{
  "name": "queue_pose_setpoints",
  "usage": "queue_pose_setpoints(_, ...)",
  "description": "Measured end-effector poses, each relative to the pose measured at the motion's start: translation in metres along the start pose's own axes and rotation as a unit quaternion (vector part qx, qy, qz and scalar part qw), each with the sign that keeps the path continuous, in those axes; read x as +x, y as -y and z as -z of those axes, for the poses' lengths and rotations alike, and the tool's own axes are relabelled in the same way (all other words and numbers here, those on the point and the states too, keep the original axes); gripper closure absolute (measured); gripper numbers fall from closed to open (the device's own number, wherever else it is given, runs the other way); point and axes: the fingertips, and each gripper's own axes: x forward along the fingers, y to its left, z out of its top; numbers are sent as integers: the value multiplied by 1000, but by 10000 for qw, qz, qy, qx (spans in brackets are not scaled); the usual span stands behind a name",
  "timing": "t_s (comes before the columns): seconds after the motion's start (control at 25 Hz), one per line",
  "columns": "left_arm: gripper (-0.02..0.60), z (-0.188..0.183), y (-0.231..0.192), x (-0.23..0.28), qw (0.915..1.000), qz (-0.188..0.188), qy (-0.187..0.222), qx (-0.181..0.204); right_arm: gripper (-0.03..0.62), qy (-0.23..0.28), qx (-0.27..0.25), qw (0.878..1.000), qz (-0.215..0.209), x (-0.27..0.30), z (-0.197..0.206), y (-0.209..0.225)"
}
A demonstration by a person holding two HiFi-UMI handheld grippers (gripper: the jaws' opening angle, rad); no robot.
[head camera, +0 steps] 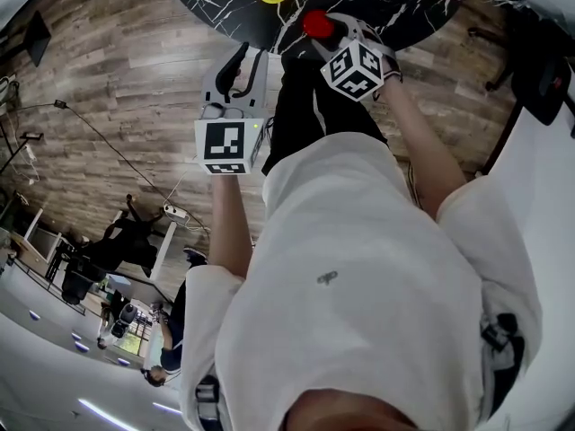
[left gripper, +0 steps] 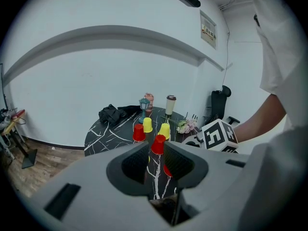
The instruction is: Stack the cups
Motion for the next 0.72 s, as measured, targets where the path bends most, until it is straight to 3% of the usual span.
queue_pose_setpoints(0.72,492,-16,18,29,9988,407,51,253,367,30,737,9955,600,-33,25,43)
